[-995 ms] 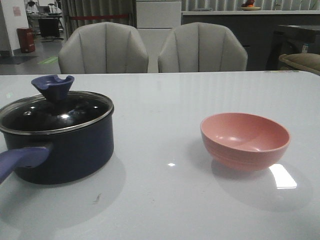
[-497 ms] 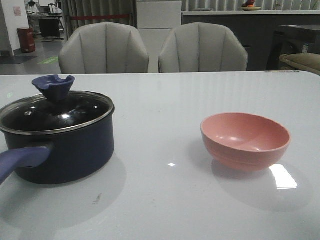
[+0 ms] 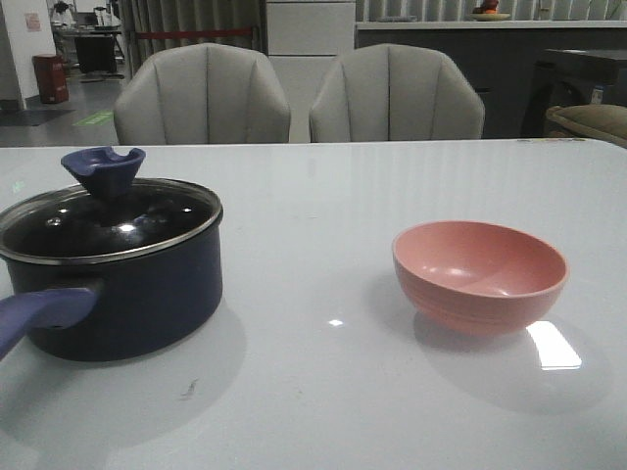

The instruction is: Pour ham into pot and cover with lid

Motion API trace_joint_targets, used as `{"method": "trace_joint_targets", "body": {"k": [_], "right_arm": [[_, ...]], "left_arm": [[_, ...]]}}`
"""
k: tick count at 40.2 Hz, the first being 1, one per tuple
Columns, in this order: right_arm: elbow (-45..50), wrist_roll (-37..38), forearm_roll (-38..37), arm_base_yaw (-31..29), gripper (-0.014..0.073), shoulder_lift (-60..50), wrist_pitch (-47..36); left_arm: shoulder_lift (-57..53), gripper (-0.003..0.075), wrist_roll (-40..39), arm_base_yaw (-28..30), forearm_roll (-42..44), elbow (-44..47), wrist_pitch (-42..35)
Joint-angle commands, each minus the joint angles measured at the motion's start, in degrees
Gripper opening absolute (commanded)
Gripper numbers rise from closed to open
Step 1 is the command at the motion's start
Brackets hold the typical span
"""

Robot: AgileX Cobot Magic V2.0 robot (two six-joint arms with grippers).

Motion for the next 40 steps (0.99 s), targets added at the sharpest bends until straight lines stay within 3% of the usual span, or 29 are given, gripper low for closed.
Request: {"method": "trace_joint_targets", "body": {"k": [1,40], "right_arm": [[-1.4,-0.3,0.4,0.1,0.0150,0.4,-4.6],[-1.1,-0.3,-0.7,0.0,0.0150,0.4,-5.6]], "left_arm": [[-1.1,0.0113,0.0,0.0,0.0,1.1,-4.9],[-1.1,0.0113,0.0,0.0,0.0,1.1,-4.9]]}}
